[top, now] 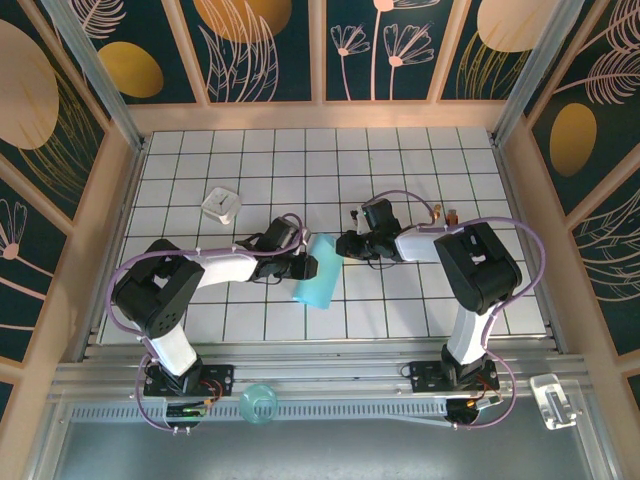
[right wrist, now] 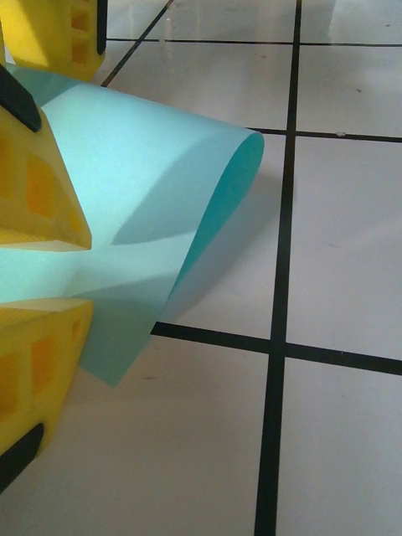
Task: Fold a paper plane with a square sheet of paper (pick it up from the middle)
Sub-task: First fold in half a square sheet of paper at the center of the table.
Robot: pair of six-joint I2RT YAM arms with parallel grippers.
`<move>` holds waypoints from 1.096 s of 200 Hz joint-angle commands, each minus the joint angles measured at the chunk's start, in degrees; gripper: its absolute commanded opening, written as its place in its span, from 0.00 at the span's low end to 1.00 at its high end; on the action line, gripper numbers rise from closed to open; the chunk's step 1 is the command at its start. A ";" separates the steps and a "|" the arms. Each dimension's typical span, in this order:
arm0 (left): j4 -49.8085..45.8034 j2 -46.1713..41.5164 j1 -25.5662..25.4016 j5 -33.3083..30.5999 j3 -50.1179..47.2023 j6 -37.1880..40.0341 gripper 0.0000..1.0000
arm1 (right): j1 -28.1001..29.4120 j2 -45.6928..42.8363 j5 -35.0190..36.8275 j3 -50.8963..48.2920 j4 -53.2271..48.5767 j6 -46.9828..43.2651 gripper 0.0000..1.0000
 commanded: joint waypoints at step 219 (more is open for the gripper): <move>-0.89 0.72 -0.57 3.74 -4.92 -6.85 0.19 | -0.87 -5.82 -4.61 -1.87 0.07 0.52 0.27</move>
